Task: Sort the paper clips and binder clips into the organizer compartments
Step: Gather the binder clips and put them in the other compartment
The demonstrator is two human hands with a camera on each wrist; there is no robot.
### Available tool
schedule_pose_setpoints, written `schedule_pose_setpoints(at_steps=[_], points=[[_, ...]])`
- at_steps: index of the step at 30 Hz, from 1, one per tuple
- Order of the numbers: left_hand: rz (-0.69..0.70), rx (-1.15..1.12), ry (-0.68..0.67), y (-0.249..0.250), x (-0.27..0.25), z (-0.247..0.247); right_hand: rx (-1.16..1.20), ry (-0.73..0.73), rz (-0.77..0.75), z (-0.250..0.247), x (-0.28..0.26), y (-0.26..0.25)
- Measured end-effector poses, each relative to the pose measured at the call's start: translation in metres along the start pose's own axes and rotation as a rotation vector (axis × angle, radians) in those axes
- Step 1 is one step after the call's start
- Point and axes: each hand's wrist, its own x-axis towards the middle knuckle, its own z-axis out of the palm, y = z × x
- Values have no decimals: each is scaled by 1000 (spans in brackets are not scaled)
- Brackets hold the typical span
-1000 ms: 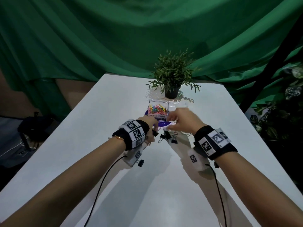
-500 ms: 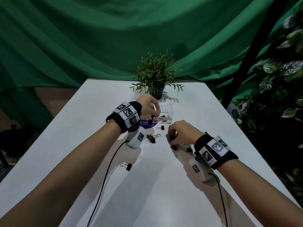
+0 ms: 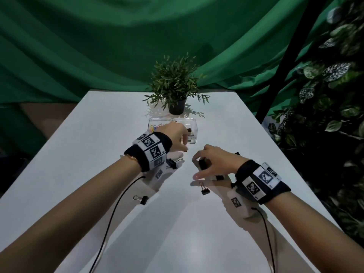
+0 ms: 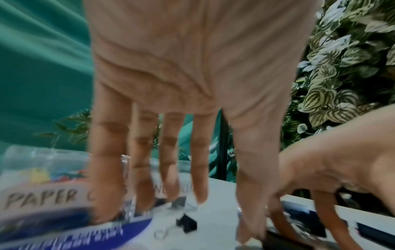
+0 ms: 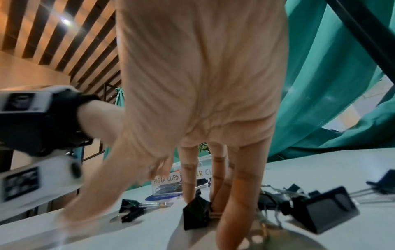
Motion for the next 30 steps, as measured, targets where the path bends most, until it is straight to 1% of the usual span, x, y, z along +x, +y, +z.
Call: schedule_pose_setpoints(at_steps=[2,4,6,11,14,16,17,18,20,21,22,23,25,27,30], points=[[-17,71,-181,-2,-10,5,-9,-33,10,-2,1,-1],[-42,88,-275,-4,-14,12,-33,-70,12,-1,1,-3],[-28,83,-289,-3,-15,19,-49,-73,-6,0,4,-4],[24,77,-236,2,-21,25,-45,-3,-67,3,10,-6],[51,16,-167,0,-21,22,-82,67,-45,-3,11,-9],[53,-56,-85,-4,-17,9,-85,181,-49,-15,15,-9],[42,-129,-22,-5,-13,2,-57,268,-40,-22,20,-9],[21,-222,56,-7,-8,-6,4,369,-25,-29,26,-9],[-43,-397,268,-10,3,-17,207,571,0,-39,42,-10],[-78,-458,379,-11,10,-19,322,646,4,-42,50,-12],[-108,-500,454,-12,18,-19,430,693,6,-44,57,-14],[-134,-523,477,-13,25,-18,523,712,12,-44,63,-17],[-177,-525,403,-16,35,-12,638,686,49,-43,72,-21],[-200,-483,338,-21,41,-6,619,641,109,-40,75,-18],[-221,-403,387,-21,36,0,498,674,182,-43,66,1]])
